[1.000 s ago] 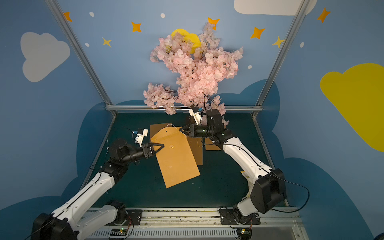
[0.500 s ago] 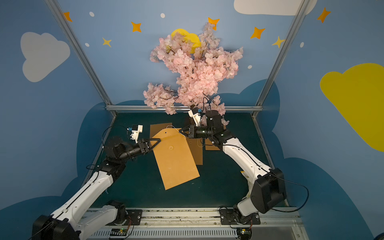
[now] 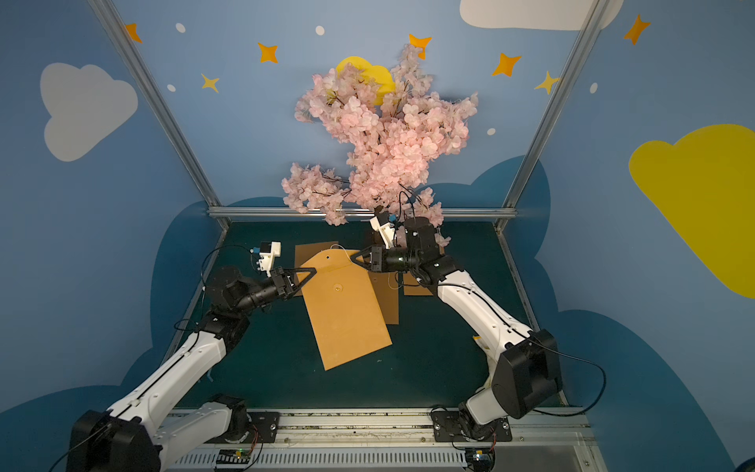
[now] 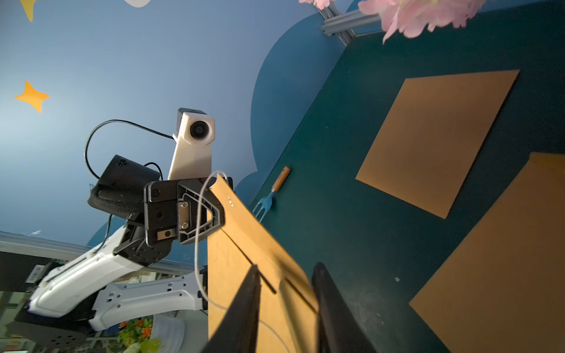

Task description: Open the file bag

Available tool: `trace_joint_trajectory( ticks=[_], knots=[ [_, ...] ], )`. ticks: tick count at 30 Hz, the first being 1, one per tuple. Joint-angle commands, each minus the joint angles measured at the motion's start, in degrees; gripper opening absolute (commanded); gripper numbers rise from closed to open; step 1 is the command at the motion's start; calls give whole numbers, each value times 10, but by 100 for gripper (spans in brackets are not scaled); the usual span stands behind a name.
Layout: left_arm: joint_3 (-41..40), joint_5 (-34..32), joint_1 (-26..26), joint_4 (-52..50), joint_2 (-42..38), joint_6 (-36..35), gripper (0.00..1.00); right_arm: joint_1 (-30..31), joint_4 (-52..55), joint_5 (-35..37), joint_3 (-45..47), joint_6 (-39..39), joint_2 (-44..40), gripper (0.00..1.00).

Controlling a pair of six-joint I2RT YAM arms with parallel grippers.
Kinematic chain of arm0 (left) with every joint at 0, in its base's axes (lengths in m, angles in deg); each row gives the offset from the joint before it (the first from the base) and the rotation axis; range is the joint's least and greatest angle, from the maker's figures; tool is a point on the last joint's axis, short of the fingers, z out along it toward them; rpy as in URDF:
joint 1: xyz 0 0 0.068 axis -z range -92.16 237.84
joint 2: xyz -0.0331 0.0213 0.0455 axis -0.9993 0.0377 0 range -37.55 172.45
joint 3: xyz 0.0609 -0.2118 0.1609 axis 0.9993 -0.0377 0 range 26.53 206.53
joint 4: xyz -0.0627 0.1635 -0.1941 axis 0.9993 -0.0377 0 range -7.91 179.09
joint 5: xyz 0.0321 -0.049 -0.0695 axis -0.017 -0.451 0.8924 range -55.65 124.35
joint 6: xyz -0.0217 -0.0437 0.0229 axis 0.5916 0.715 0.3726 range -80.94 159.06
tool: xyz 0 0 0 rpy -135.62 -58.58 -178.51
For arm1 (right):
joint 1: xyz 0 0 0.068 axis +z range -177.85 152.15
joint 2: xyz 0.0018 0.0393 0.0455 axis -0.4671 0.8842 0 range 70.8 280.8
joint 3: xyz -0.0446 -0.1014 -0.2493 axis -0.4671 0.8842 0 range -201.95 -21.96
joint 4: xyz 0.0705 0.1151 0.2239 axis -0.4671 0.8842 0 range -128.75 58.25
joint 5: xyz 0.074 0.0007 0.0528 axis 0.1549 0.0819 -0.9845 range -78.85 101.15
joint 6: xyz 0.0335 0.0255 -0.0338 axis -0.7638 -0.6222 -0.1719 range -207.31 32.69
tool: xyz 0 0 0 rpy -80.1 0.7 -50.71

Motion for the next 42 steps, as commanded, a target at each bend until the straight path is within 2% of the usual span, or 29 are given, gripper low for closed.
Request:
trace_joint_trajectory(
  ticks=[1,9,16,23,25,28,30,35,36,39,42],
  knots=[
    [1,-7,-14,27,-8,10,2,1,-8,-38,15,-6,4,39],
    [8,9,-32,34,-1,13,3,-3,-6,-92,36,-10,6,38],
    [14,18,-39,33,9,10,2,-3,7,-99,67,3,-10,38],
    [12,20,-42,26,8,6,2,-4,1,-106,83,4,-14,30],
    [13,20,-43,21,5,2,2,-4,-5,-107,92,2,-19,24],
    [9,20,-45,15,4,0,3,-3,-13,-108,102,0,-25,9],
    [3,19,-45,5,2,-2,11,-3,-14,-108,110,1,-31,4],
    [-5,-3,-47,-70,-23,-46,56,-3,4,-94,134,9,-56,0],
    [-5,-10,-49,-87,-29,-56,61,-3,10,-89,140,11,-62,0],
    [-2,-20,-60,-125,-39,-79,68,-6,36,-74,157,21,-82,0],
    [1,-22,-75,-149,-44,-96,71,-11,74,-59,167,34,-97,0]
  ],
)
